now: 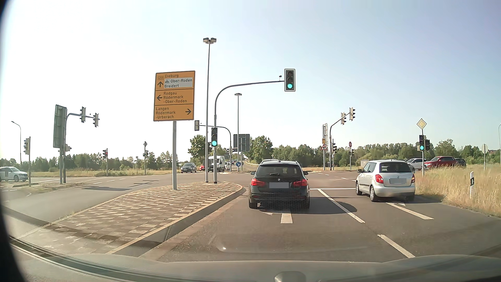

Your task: Follow the waypoints while adhering to traffic rules and regulations

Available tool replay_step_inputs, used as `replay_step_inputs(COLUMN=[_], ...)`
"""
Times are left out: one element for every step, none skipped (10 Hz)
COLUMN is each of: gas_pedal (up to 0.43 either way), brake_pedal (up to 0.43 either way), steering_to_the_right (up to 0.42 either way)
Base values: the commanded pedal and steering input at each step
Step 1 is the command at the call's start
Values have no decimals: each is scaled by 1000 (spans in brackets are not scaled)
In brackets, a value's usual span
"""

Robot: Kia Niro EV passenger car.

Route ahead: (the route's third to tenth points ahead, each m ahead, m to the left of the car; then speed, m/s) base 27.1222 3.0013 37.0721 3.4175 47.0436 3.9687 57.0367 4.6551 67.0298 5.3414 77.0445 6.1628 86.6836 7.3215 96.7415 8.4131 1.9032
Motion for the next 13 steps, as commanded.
replay_step_inputs(gas_pedal=[311,319,319,319,319,319,319,319,319,319,319,319,319], brake_pedal=[18,18,18,18,18,18,18,18,18,18,12,18,18], steering_to_the_right=[-4,-2,3,11,16,15,12,12,12,12,12,12,11])
